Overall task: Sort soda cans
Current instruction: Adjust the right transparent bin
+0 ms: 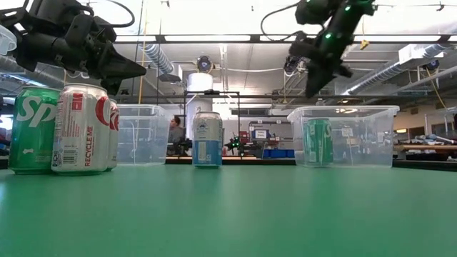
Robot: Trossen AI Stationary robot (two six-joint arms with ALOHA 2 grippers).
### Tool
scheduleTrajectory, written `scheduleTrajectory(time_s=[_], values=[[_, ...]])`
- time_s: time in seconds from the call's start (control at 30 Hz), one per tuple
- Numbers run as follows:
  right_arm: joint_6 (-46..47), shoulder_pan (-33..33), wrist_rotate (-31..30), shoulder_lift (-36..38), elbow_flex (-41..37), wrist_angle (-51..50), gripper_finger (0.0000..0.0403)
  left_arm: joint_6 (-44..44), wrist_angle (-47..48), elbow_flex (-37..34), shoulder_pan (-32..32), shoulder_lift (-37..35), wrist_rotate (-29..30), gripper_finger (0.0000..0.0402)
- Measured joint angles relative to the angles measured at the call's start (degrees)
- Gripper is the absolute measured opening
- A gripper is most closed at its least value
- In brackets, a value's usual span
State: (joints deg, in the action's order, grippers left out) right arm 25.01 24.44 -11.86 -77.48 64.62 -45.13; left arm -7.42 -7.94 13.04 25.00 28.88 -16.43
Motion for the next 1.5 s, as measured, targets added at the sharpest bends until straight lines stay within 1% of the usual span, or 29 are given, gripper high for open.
scheduleTrajectory(time_s=[0.1,0.2,0.3,0.37,0.6,0.8,1.2,1.4,1.5], values=[[-1.4,-0.1,-0.1,-3.0,0.0,3.8,0.0,-0.1,0.0,0.0,0.0,0.0,0.0,0.0007],[-2.5,0.1,-1.4,-5.8,0.0,6.2,0.0,-0.1,0.0,0.0,0.0,0.0,0.0,0.0007],[-2.7,1.2,-3.2,-7.0,0.0,5.8,0.0,-0.2,0.0,0.0,0.0,0.0,0.0,0.0007],[-2.6,1.9,-3.1,-6.9,0.0,5.1,0.0,-0.3,0.1,0.0,0.0,0.0,0.0,0.0007],[-2.7,2.9,-3.9,-4.9,0.0,2.0,0.0,-0.3,0.1,0.0,0.0,0.0,0.0,0.0007],[-2.3,3.0,-4.7,-4.8,0.0,-2.1,0.0,-0.3,0.2,0.0,0.0,0.0,0.0,0.0007],[-6.6,2.8,-4.4,-4.2,0.0,-2.3,0.0,-0.3,0.1,0.0,0.0,0.0,0.1,0.0007],[-8.2,1.6,-2.0,-0.5,0.0,-3.9,0.0,-0.3,0.1,0.0,0.0,0.0,0.7,0.0007],[-6.6,1.1,-1.7,2.6,0.0,-7.0,0.0,-0.3,0.1,0.0,0.0,0.0,0.8,0.0007]])
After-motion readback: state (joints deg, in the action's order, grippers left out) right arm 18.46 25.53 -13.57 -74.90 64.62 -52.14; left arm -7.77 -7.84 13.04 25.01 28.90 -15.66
